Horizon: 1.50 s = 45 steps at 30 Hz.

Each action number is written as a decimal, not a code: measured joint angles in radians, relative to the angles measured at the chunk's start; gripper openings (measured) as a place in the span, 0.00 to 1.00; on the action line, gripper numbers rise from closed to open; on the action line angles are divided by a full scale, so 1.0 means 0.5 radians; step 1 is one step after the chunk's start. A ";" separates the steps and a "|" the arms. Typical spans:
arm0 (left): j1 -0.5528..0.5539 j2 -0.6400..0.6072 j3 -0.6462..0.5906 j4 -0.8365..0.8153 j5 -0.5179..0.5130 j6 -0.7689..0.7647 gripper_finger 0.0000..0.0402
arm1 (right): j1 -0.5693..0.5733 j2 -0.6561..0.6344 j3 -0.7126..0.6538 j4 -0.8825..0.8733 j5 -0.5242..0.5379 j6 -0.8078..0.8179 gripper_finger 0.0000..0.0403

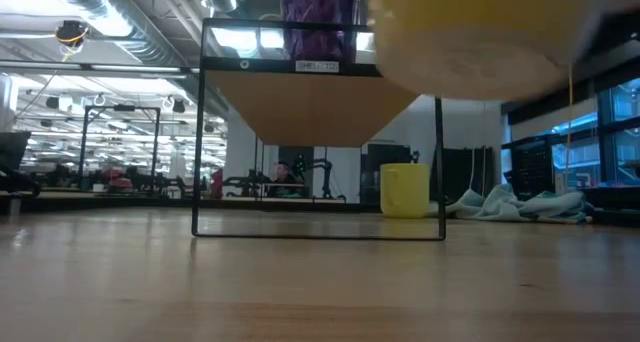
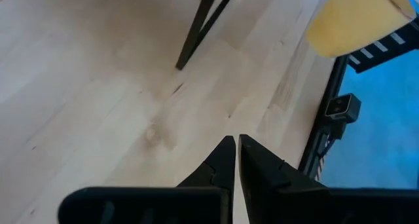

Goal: Stack small to large cups/mugs on shelf
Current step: Put the yellow mug on the shelf

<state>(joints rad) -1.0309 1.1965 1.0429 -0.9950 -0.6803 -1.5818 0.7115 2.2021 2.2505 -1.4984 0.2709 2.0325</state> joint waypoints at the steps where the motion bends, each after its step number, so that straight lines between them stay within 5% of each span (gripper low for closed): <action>1: 0.000 0.000 0.000 0.001 -0.007 0.000 0.03 | -0.003 0.000 0.012 0.024 0.023 -0.032 0.04; 20: 0.002 0.000 0.000 0.004 -0.087 -0.028 0.03 | -0.328 0.016 0.031 0.491 -0.100 -0.970 0.04; 26: 0.002 0.000 0.000 0.003 -0.086 -0.036 0.03 | -0.475 0.108 0.030 0.724 -0.306 -1.335 0.04; 45: 0.005 0.000 0.000 -0.020 -0.071 -0.129 0.03 | -0.581 0.277 0.030 0.830 -0.424 -1.681 0.04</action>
<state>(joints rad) -1.0283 1.1965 1.0428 -1.0050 -0.7158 -1.6463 0.4210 2.3404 2.2654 -1.0832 0.0589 1.1921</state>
